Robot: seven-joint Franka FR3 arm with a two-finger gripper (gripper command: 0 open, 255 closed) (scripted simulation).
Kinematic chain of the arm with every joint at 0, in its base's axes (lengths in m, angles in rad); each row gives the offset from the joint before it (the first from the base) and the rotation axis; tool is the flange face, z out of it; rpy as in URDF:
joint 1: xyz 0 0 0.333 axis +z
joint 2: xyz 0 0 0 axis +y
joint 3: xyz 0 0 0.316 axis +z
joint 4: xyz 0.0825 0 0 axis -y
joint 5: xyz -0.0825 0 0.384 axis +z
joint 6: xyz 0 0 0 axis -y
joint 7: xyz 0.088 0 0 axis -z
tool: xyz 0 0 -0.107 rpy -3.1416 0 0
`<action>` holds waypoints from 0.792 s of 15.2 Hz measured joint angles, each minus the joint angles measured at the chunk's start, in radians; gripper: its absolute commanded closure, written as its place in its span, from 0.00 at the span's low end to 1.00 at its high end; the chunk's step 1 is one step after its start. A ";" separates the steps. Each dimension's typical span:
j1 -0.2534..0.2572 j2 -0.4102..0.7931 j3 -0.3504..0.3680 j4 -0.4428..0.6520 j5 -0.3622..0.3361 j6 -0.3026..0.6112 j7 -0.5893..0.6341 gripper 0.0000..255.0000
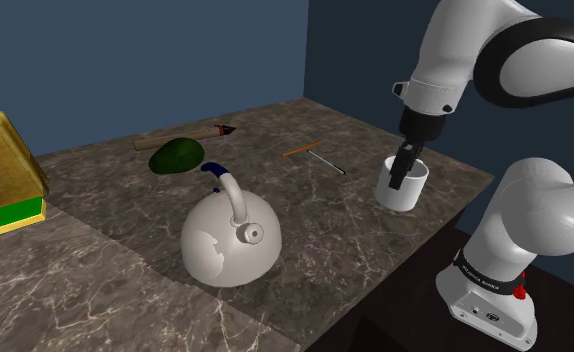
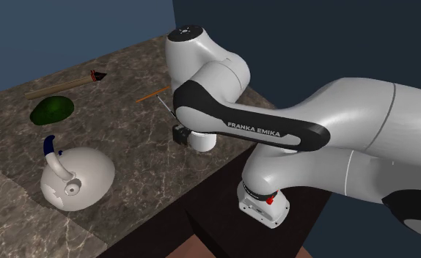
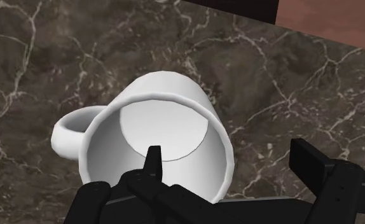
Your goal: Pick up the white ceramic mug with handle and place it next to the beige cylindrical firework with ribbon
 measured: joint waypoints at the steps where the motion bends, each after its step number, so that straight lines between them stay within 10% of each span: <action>1: 0.002 -0.002 0.003 -0.015 0.003 0.013 0.000 0.00; 8: 0.004 -0.002 0.007 -0.037 0.007 0.035 -0.001 0.00; 9: 0.004 -0.002 0.007 -0.037 0.007 0.035 -0.001 1.00; 12: 0.004 -0.002 0.007 -0.037 0.007 0.035 -0.001 1.00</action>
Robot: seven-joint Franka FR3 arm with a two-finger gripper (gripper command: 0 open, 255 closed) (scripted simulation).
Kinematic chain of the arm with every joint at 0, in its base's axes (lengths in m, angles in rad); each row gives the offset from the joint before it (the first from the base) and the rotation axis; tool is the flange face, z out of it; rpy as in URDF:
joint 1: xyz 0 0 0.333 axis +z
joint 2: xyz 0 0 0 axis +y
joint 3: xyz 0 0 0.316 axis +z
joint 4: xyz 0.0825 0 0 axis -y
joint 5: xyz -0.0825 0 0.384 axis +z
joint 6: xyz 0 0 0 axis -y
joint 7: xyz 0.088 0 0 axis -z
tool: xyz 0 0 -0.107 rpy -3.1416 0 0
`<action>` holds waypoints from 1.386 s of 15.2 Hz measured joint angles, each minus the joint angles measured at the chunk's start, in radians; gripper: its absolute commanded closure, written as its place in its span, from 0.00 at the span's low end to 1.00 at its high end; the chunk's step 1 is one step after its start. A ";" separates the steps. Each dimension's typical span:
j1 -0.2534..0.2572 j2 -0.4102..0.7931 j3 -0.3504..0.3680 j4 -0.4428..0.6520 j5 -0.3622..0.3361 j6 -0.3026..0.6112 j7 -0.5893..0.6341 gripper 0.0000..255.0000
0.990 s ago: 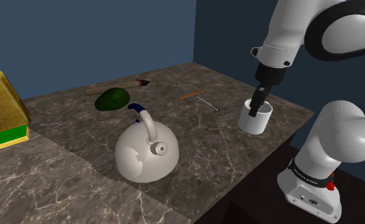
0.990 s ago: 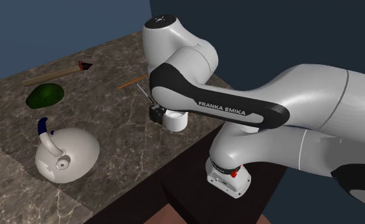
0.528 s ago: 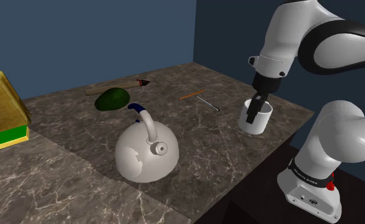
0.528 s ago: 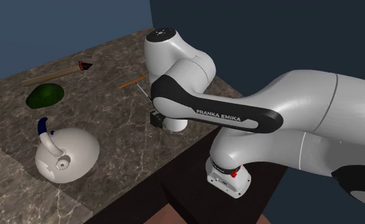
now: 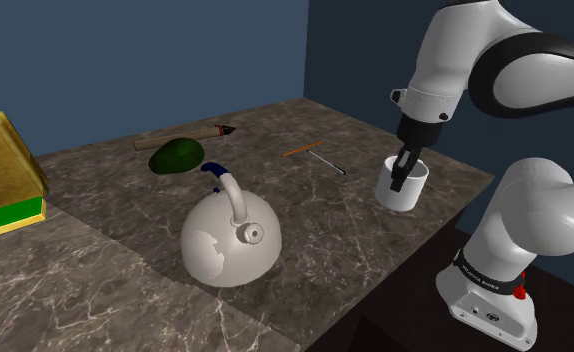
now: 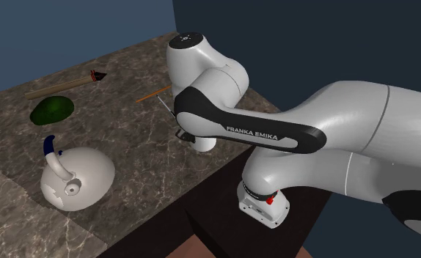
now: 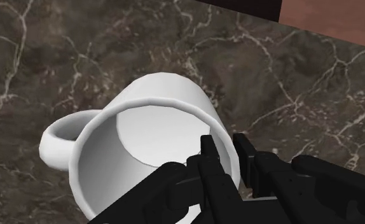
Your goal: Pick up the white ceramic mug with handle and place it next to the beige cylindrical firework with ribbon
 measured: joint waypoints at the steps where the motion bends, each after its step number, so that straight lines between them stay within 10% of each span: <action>1: 0.000 0.000 0.000 0.000 0.000 0.000 0.000 1.00; 21: -0.018 0.030 -0.031 0.186 -0.032 -0.156 0.003 1.00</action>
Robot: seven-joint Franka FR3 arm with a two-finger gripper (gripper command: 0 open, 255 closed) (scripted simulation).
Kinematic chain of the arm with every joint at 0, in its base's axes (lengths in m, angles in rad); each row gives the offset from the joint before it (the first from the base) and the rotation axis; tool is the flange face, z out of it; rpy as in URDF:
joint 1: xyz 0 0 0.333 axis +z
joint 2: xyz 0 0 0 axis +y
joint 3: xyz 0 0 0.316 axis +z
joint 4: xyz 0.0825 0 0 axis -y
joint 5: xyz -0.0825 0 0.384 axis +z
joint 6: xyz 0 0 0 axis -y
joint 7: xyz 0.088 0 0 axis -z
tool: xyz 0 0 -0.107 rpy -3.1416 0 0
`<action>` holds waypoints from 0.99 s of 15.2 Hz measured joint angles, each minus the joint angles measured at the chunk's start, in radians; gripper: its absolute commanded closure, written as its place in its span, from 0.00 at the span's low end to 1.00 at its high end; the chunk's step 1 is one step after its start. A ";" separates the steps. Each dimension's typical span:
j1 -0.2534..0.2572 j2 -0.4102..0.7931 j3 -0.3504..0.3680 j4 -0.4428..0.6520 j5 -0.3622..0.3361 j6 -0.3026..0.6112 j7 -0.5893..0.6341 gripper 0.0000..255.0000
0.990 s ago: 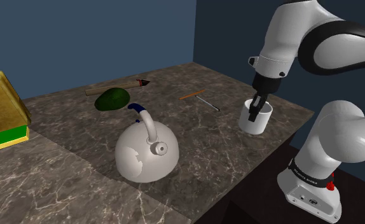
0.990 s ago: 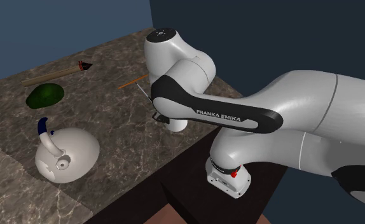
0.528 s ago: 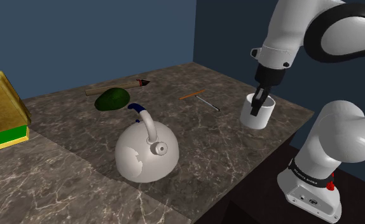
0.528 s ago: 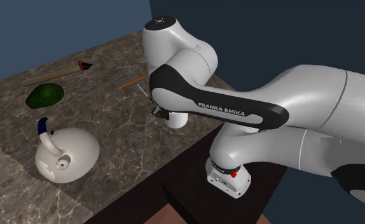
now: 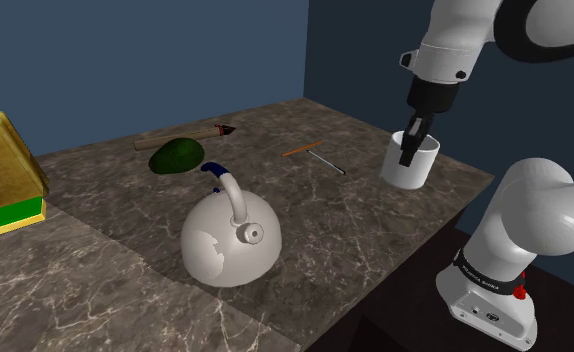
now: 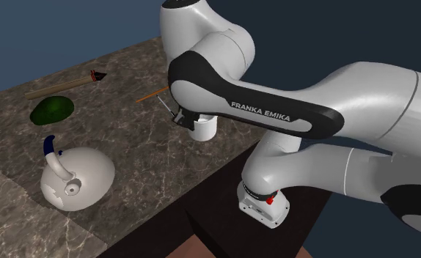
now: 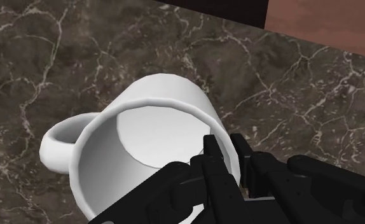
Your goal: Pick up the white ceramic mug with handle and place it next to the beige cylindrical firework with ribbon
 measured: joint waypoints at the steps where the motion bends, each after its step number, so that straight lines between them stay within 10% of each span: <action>1: -0.002 0.006 -0.002 0.016 -0.002 -0.011 0.000 1.00; 15: -0.016 0.074 -0.025 0.238 -0.027 -0.164 0.005 1.00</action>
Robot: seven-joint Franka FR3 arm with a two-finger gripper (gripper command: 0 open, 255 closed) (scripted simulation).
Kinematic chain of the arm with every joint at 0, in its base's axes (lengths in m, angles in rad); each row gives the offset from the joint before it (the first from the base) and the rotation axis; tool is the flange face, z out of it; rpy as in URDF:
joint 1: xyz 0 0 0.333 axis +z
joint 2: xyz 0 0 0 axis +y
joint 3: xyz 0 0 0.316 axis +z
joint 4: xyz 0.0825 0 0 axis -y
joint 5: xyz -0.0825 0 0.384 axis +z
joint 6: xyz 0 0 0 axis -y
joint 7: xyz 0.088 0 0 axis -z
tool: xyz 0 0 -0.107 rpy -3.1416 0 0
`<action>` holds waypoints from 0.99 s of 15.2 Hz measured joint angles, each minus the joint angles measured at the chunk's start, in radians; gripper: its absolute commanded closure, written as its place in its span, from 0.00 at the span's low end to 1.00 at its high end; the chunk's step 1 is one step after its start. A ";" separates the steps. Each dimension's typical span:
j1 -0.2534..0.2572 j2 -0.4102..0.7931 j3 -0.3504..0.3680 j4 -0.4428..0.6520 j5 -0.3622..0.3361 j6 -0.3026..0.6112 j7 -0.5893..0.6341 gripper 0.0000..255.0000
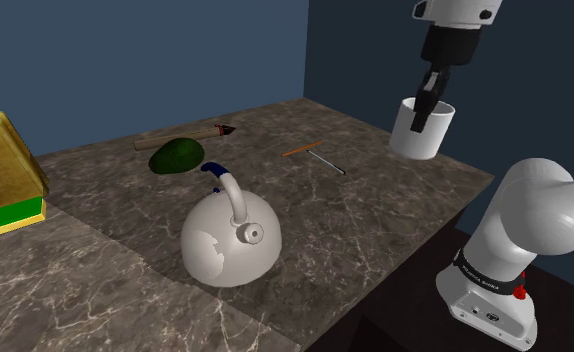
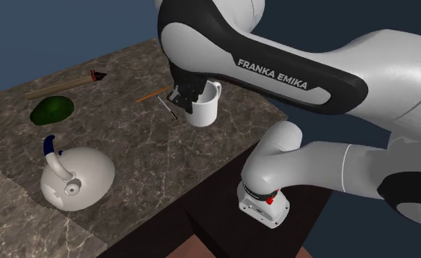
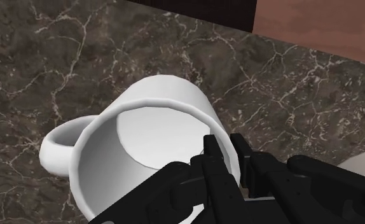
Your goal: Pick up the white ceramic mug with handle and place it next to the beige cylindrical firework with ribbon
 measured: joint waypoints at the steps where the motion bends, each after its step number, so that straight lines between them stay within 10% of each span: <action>1: -0.001 0.007 -0.002 0.017 -0.002 -0.010 -0.001 1.00; 15: -0.049 0.418 0.083 0.323 -0.013 0.101 0.057 1.00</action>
